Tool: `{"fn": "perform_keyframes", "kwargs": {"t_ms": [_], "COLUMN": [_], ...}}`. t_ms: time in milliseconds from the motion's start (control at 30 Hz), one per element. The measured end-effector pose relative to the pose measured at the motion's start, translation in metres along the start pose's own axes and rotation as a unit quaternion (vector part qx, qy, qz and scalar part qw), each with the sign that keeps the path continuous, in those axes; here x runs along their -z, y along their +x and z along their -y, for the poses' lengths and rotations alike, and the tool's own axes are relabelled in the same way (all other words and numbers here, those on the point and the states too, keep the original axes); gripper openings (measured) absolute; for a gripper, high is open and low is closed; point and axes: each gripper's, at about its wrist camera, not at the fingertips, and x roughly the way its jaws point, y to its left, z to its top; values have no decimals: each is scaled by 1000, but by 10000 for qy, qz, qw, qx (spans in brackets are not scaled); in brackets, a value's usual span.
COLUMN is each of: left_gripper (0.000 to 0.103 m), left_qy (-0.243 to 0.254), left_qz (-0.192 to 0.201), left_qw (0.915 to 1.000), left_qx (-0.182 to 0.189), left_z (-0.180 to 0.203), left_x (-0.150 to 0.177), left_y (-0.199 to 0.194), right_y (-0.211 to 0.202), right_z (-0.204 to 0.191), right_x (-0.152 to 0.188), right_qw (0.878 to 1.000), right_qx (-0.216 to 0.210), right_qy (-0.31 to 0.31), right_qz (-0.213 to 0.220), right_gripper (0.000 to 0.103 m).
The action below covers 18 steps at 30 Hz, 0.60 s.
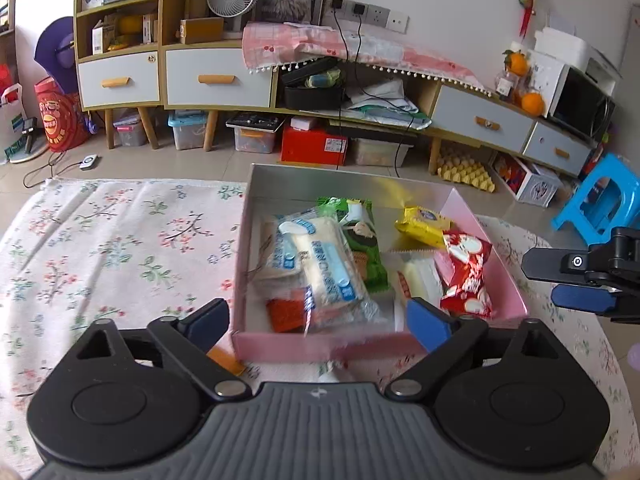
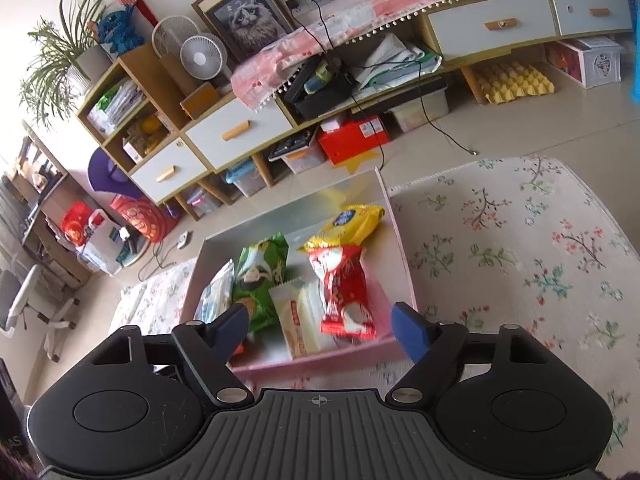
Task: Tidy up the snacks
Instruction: 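Open both tools to drop the snacks into the pink box, then withdraw both tools back over the remaining snacks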
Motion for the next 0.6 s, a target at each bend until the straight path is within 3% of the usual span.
{"fn": "perform_keyframes", "kwargs": {"t_ms": [133, 367, 600], "left_gripper": [102, 103, 103], "left_qy": [120, 235, 167], "left_qz": [-103, -344, -438], "left_qw": [9998, 9989, 9986], "left_qx": [-80, -215, -228], "left_z": [-4, -18, -45], "left_x": [3, 14, 36], "left_y": [-13, -30, -36], "right_y": [-10, -25, -20], "right_z": [-7, -21, -29], "right_x": [9, 34, 59], "right_qw": [9999, 9990, 9938], "right_qx": [44, 151, 244], "right_qy": [-48, -322, -956], "right_qz": [-112, -283, -512], "right_gripper": [84, 87, 87]}}
